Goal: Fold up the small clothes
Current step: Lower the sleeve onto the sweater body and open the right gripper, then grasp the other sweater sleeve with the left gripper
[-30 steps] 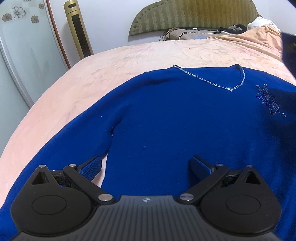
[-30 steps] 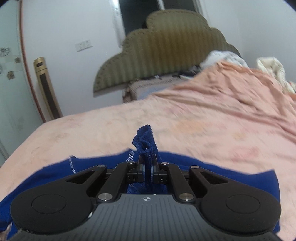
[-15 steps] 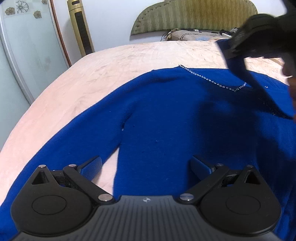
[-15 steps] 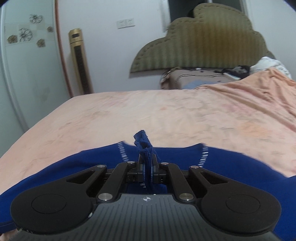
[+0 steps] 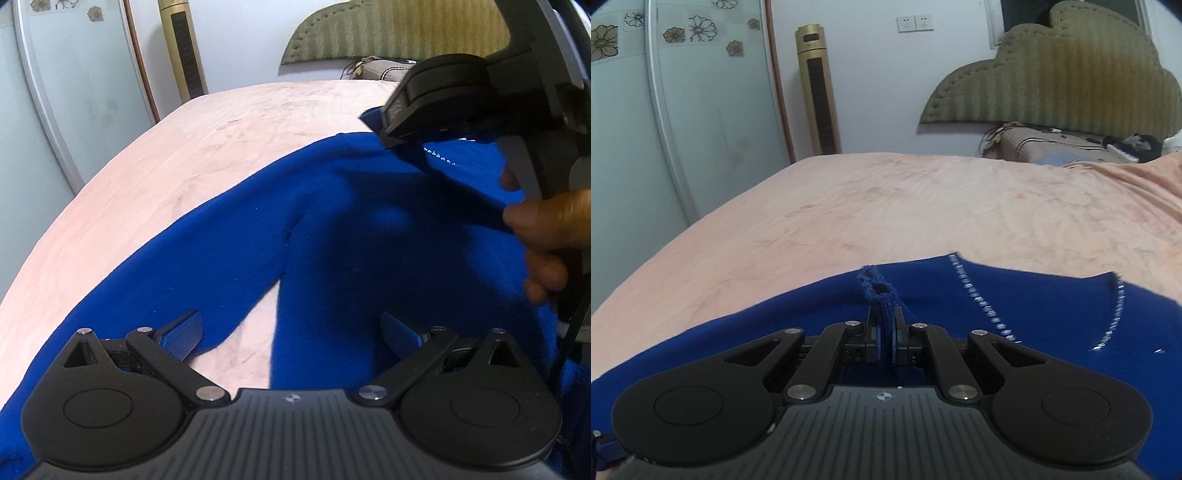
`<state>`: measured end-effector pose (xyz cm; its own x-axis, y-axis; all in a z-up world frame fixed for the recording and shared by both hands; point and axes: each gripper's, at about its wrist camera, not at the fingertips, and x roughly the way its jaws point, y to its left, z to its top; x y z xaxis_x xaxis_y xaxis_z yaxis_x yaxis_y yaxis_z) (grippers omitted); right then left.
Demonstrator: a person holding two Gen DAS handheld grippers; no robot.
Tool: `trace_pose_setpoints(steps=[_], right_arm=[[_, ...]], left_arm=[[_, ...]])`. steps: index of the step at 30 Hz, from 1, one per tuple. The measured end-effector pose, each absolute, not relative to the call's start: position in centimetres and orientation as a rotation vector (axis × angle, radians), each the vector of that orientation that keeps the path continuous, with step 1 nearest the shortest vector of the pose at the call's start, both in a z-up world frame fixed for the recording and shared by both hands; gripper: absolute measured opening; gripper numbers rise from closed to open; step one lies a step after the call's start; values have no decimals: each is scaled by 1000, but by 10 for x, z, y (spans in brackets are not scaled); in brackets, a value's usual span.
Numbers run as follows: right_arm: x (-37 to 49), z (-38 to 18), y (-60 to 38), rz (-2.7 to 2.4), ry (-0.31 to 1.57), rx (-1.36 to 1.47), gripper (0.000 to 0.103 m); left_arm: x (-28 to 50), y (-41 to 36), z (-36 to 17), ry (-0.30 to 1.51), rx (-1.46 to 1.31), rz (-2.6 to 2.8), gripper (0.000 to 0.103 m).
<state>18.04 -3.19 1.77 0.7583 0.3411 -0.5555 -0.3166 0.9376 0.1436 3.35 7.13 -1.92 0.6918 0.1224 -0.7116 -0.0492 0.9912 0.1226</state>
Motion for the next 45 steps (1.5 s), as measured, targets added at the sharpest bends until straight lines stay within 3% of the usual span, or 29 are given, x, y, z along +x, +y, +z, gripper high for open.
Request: trace_pose_setpoints(steps=[12,14,16,23,27,30,33,34,39,45], right_arm=[[181,11,-14,462,634,73,11],[185,9,-12,484,660,63,21],[191,3,-16,521,714,110,39],[180,9,-65,620,729,405,40],[185,-11,-60,591,865,386,38],[178,-13,-57,588,854,384,38],[168,-5,-60,626,810,394,60],[167,-4,-57,617,813,353,63],[149,1,-58,611,809,273,63],[114,13,-59,703,747,205,78]], left_arm=[[40,70,-17,812,92,114,103],[40,69,-16,813,94,115,103],[39,71,-16,811,97,113,103],[41,78,-19,827,53,130,103],[41,75,-16,827,57,138,103],[37,72,-13,810,79,162,103],[33,74,-13,818,50,192,103],[31,75,-13,821,32,203,103],[13,91,-10,825,-41,270,103],[-32,145,-20,878,-322,303,103]])
